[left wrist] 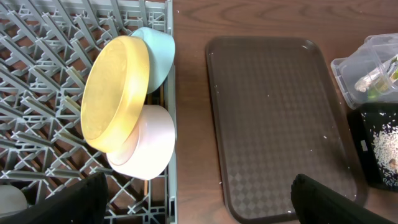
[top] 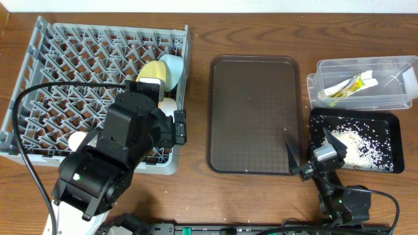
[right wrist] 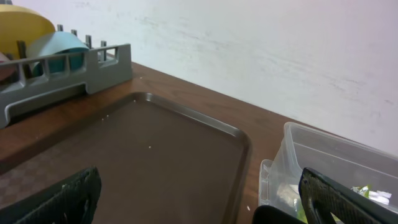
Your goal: Sort waste into correct bins and load items into the dishwasher
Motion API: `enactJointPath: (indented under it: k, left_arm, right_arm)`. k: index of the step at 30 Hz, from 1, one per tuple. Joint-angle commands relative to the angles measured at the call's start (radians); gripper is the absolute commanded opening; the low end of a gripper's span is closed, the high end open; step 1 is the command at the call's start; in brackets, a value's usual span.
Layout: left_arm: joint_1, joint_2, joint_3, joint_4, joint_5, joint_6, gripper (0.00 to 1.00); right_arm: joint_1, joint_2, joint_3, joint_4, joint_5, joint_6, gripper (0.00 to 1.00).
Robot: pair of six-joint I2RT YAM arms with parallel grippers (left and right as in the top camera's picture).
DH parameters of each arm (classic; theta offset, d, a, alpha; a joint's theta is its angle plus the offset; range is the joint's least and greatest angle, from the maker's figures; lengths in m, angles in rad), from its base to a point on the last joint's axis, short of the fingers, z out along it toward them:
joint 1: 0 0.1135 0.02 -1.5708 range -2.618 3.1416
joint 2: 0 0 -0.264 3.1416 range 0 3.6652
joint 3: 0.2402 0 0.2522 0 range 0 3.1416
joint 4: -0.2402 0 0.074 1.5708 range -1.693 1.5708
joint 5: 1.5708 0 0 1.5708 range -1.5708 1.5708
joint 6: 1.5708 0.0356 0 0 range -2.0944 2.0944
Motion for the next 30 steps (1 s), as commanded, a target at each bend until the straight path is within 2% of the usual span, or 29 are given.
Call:
enactJointPath:
  k: [1,10,14,16,24,30]
  left_arm:
    - [-0.002,-0.001,0.010,-0.002,0.003,-0.009,0.95]
    - [-0.002,-0.002,0.010,-0.006,-0.005,-0.002,0.95]
    - [0.006,-0.028,-0.014,0.007,-0.121,0.013,0.95]
    - [0.029,-0.055,-0.049,0.042,-0.122,0.013,0.95]
    - [0.286,-0.268,-0.327,0.365,0.056,0.013,0.95]
    - [0.373,-0.509,-0.558,0.547,0.066,0.057,0.95]
  right_arm:
    - [0.017,-0.010,-0.005,-0.002,0.010,0.011,0.99]
    - [0.017,-0.010,-0.005,-0.002,0.010,0.011,0.99]
    - [0.017,-0.010,-0.005,-0.002,0.010,0.011,0.99]
    - [0.017,-0.010,-0.005,-0.002,0.010,0.011,0.99]
    - [0.017,-0.010,-0.005,-0.002,0.010,0.011,0.99]
    - [0.017,-0.010,-0.005,-0.002,0.010,0.011,0.99]
